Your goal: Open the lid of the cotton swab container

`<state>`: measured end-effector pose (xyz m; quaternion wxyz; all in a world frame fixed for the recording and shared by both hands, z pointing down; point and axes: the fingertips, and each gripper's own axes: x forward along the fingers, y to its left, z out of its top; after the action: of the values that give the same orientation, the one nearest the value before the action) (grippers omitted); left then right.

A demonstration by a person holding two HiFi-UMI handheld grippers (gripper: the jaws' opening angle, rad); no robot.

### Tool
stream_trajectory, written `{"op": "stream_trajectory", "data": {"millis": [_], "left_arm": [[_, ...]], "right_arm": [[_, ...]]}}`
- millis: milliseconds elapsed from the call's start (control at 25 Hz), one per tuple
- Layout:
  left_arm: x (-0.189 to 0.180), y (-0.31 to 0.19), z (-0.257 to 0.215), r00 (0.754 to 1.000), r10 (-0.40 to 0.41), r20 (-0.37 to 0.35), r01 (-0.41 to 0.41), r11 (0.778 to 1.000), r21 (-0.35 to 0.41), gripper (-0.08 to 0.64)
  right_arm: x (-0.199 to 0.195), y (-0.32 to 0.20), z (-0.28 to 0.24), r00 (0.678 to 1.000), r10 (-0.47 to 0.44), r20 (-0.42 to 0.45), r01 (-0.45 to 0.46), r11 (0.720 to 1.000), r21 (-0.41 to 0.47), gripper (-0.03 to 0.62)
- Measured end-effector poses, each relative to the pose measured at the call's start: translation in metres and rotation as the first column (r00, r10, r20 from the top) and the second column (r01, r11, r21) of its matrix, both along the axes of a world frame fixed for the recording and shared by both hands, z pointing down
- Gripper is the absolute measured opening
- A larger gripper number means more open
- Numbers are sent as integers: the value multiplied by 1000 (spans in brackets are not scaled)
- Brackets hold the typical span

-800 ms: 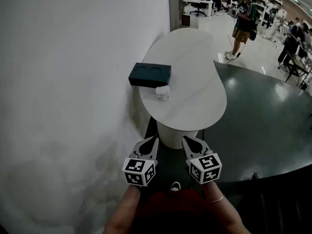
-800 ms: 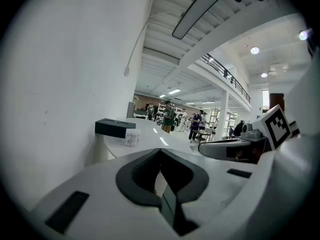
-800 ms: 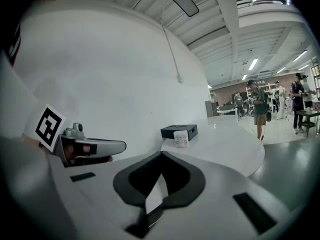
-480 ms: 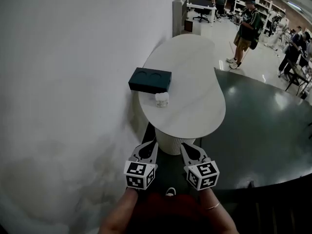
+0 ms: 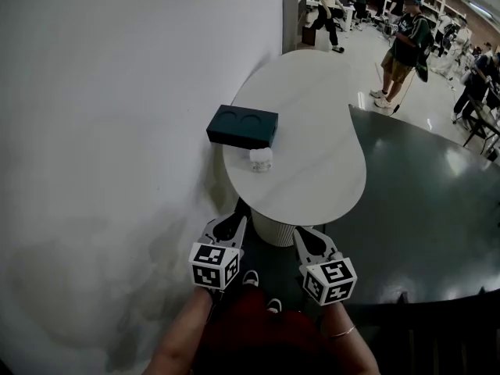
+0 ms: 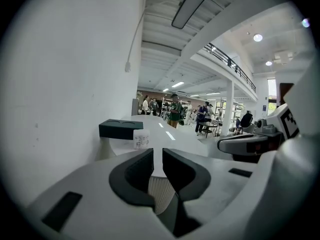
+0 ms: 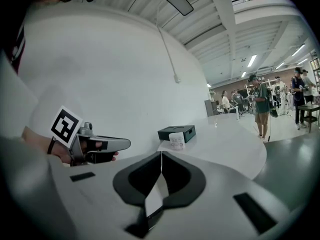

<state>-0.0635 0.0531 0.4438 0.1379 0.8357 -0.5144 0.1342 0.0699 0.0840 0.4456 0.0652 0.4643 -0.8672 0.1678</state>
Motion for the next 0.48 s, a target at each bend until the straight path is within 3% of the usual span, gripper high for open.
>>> {"op": "stream_trajectory", "data": {"millis": [480], "left_arm": [[-15, -74, 22, 999, -2, 52, 4, 999, -44, 129]], "right_arm": [[-2, -55, 3, 1000, 19, -24, -20, 999, -32, 17]]}}
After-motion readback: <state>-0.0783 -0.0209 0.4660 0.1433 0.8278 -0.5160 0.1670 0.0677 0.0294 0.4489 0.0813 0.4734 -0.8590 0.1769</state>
